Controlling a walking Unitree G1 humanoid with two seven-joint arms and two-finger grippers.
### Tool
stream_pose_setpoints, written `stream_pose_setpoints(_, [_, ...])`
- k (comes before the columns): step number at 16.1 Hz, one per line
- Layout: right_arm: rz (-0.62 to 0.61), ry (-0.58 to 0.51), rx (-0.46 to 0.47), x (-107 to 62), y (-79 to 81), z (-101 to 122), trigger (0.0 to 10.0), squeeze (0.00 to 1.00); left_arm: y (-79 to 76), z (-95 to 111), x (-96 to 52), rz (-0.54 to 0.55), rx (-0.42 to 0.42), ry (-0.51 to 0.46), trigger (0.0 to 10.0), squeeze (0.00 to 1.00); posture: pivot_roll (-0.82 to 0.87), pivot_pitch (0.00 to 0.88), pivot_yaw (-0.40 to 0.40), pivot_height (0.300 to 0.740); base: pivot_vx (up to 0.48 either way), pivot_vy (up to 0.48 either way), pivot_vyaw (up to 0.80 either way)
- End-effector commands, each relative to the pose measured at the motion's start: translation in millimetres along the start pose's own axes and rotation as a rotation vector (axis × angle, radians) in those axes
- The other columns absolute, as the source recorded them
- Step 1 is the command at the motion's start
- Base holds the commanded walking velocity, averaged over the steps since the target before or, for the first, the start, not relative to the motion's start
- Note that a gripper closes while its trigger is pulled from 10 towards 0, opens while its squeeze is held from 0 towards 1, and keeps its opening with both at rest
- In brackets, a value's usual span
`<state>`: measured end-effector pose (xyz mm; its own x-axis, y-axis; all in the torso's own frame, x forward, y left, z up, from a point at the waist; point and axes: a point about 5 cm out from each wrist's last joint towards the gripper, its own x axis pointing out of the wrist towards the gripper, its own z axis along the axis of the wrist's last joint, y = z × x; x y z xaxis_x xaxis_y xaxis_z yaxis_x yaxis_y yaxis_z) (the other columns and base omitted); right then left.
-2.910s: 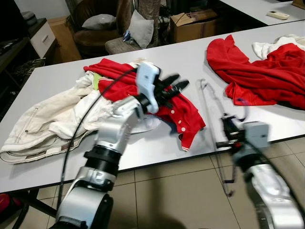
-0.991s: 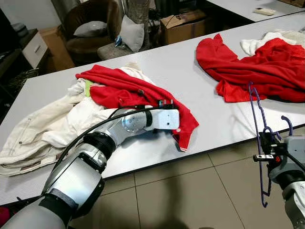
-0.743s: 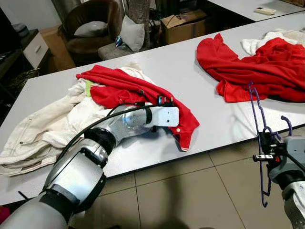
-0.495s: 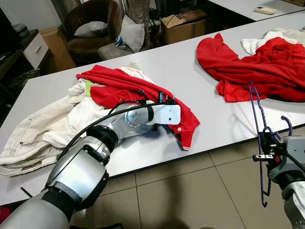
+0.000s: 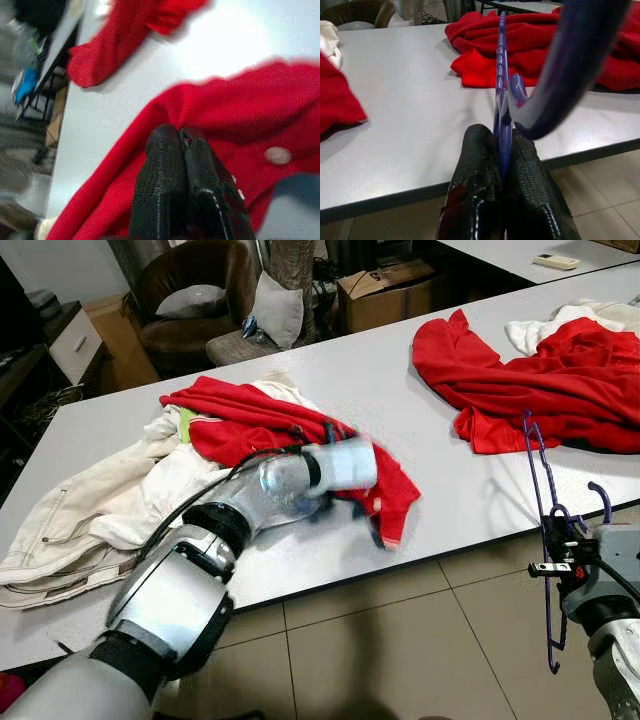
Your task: Hang hanger
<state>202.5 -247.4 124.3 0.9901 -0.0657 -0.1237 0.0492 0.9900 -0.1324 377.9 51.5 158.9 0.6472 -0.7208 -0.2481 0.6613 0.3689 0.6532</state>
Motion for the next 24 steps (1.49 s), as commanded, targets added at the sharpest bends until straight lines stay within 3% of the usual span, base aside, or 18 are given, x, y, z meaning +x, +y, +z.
stream_pose_setpoints(1, [0.084, 0.001, 0.014, 2.6, 13.5, -0.3, 10.0, 0.0, 25.3, 7.3, -4.4, 0.117, -0.219, -0.069, 0.0, 0.0, -0.26, 0.0, 0.197, 0.74, 0.0, 0.0, 0.0])
stream_pose_setpoints(2, [0.198, -0.056, 0.043, 1.0, 25.9, 9.1, 10.0, 0.0, 51.5, 21.4, -8.2, 0.237, -0.402, -0.175, 0.0, 0.0, -0.25, 0.0, 0.197, 0.74, 0.0, 0.0, 0.0])
stream_pose_setpoints(3, [0.342, -0.113, 0.082, -4.2, 41.6, 19.4, 10.0, 0.0, 78.1, 35.8, -15.2, 0.34, -0.527, -0.277, 0.0, 0.0, -0.25, 0.0, 0.198, 0.74, 0.0, 0.0, 0.0])
stream_pose_setpoints(4, [0.407, -0.142, 0.111, -8.1, 48.9, 24.9, 10.0, 0.0, 89.2, 41.5, -19.3, 0.369, -0.537, -0.302, 0.0, 0.0, -0.25, 0.0, 0.198, 0.74, 0.0, 0.0, 0.0])
stream_pose_setpoints(5, [0.531, -0.183, 0.162, -16.3, 62.0, 34.2, 10.0, 0.0, 109.0, 53.1, -28.0, 0.406, -0.51, -0.336, 0.0, 0.0, -0.25, 0.0, 0.198, 0.74, 0.0, 0.0, 0.0])
stream_pose_setpoints(8, [0.708, -0.272, 0.294, -29.5, 78.1, 52.5, 10.0, 0.0, 140.2, 76.0, -45.4, 0.436, -0.43, -0.393, 0.0, 0.0, -0.24, 0.0, 0.2, 0.74, 0.0, 0.0, 0.0])
stream_pose_setpoints(10, [0.796, -0.294, 0.36, -36.1, 80.2, 59.4, 10.0, 0.0, 149.3, 79.7, -52.2, 0.464, -0.323, -0.352, 0.0, 0.0, -0.23, 0.0, 0.201, 0.74, 0.0, 0.0, 0.0])
stream_pose_setpoints(11, [0.829, -0.286, 0.363, -38.8, 81.0, 59.9, 10.0, 0.0, 150.6, 79.2, -53.3, 0.463, -0.318, -0.343, 0.0, 0.0, -0.23, 0.0, 0.203, 0.74, 0.0, 0.0, 0.0])
stream_pose_setpoints(13, [0.824, -0.247, 0.329, -38.9, 78.2, 55.7, 10.0, 0.0, 141.9, 76.9, -50.8, 0.362, -0.218, -0.312, 0.0, 0.0, -0.23, 0.0, 0.206, 0.74, 0.0, 0.0, 0.0])
stream_pose_setpoints(14, [0.757, -0.222, 0.301, -33.2, 72.2, 50.9, 10.0, 0.0, 135.0, 73.1, -49.2, 0.301, -0.182, -0.299, 0.0, 0.0, -0.23, 0.0, 0.208, 0.74, 0.0, 0.0, 0.0])
stream_pose_setpoints(15, [0.613, -0.174, 0.287, -22.2, 58.0, 41.9, 10.0, 0.0, 121.5, 62.1, -47.1, 0.197, -0.1, -0.246, 0.0, 0.0, -0.23, 0.0, 0.208, 0.74, 0.0, 0.0, 0.0])
stream_pose_setpoints(16, [0.507, -0.141, 0.283, -15.7, 48.0, 36.3, 10.0, 0.0, 114.9, 55.0, -47.2, 0.15, -0.053, -0.212, 3.1, 0.0, -0.23, 0.0, 0.209, 0.74, 0.0, 0.0, 0.0])
stream_pose_setpoints(17, [0.409, -0.103, 0.276, -10.7, 36.2, 29.5, 10.0, 0.0, 110.7, 45.5, -48.7, 0.138, -0.027, -0.172, 10.0, 0.0, -0.23, 0.0, 0.211, 0.74, 0.0, 0.0, 0.0])
stream_pose_setpoints(18, [0.244, -0.047, 0.244, -5.7, 15.9, 18.8, 10.0, 0.0, 104.8, 31.2, -52.1, 0.123, -0.011, -0.122, 10.0, 0.78, -0.24, 0.0, 0.211, 0.74, 0.0, 0.0, 0.0])
stream_pose_setpoints(19, [0.125, -0.008, 0.216, -5.3, 0.6, 11.2, 10.0, 0.0, 97.1, 22.6, -53.3, 0.096, 0.012, -0.103, 10.0, 1.0, -0.24, 0.0, 0.209, 0.74, 0.0, 0.0, 0.0])
stream_pose_setpoints(20, [0.096, -0.007, 0.218, -5.5, -3.1, 10.2, 10.0, 0.0, 90.7, 20.0, -52.2, 0.064, 0.025, -0.102, 10.0, 1.0, -0.24, 0.0, 0.21, 0.74, 0.0, 0.0, 0.0])
stream_pose_setpoints(24, [0.041, -0.015, 0.218, -1.5, -6.2, 11.2, 10.0, 0.0, 35.7, 13.6, -33.1, -0.211, 0.146, -0.117, 10.0, 1.0, -0.24, 0.0, 0.207, 0.74, 0.0, 0.0, 0.0])
